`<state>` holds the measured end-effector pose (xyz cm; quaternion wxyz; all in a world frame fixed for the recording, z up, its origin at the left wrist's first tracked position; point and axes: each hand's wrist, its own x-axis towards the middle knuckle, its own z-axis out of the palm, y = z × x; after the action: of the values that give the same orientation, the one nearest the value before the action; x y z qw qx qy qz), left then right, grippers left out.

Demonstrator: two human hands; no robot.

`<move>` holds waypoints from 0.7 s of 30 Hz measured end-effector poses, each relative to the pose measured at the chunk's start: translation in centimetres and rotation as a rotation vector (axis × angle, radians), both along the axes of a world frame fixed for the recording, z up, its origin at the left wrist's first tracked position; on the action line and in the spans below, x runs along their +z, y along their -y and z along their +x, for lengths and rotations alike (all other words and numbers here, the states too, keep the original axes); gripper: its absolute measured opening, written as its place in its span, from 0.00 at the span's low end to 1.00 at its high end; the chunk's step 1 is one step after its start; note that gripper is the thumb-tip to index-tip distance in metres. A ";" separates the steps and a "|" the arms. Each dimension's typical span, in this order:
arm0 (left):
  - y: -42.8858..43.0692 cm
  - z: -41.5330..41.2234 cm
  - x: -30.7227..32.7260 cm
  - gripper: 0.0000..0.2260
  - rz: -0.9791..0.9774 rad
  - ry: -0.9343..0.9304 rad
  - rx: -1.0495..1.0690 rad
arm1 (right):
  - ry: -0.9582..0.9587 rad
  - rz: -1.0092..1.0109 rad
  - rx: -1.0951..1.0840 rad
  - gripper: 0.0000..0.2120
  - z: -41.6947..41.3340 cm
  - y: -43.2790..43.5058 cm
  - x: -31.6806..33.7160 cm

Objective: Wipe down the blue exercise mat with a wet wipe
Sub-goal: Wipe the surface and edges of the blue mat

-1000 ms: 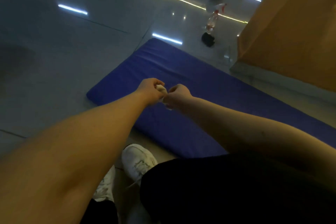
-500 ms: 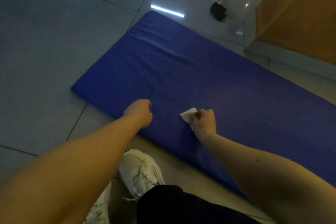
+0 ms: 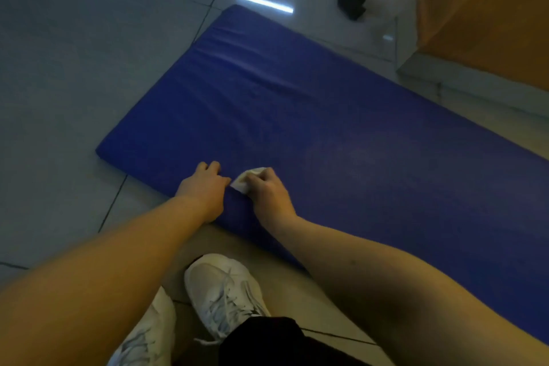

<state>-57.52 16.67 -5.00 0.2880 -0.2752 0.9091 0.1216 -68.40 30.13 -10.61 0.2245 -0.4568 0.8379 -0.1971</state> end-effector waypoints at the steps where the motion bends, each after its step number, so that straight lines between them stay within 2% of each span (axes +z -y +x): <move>1: -0.1 0.0 0.0 0.22 -0.008 0.005 -0.010 | 0.006 -0.050 -0.060 0.07 -1.1 -1.4 0.2; 2: -0.3 0.1 0.1 0.23 -0.016 0.014 -0.014 | -0.010 -0.135 -0.161 0.05 -2.3 -3.2 -0.2; 3: -0.5 0.2 0.2 0.23 -0.018 0.025 -0.014 | -0.001 -0.131 -0.271 0.05 -3.3 -5.1 0.4; 5: -0.8 0.0 0.2 0.24 -0.020 0.036 -0.018 | -0.082 0.036 -0.432 0.04 -5.5 -9.1 2.4; 7: -0.9 -0.1 0.3 0.23 -0.024 0.042 -0.010 | -0.130 0.147 -0.476 0.10 -6.6 -11.4 3.3; 11: -0.7 -0.6 0.7 0.22 -0.012 0.066 -0.012 | -0.043 0.156 -0.520 0.11 -5.2 -8.7 2.6; 15: -0.4 -0.6 0.7 0.26 0.008 0.098 -0.036 | -0.066 0.207 -0.405 0.12 -2.3 -1.3 2.7; 18: -0.1 -0.3 0.5 0.28 0.015 0.094 -0.041 | -0.134 0.205 -0.104 0.11 -0.2 2.4 3.2; 21: -0.1 -0.1 0.6 0.28 0.019 0.084 -0.042 | -0.066 0.177 -0.081 0.05 0.3 2.0 3.0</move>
<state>-57.58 16.78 -4.44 0.3310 -0.2581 0.9007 0.1122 -68.13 28.11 -7.65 0.2281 -0.4070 0.8769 -0.1160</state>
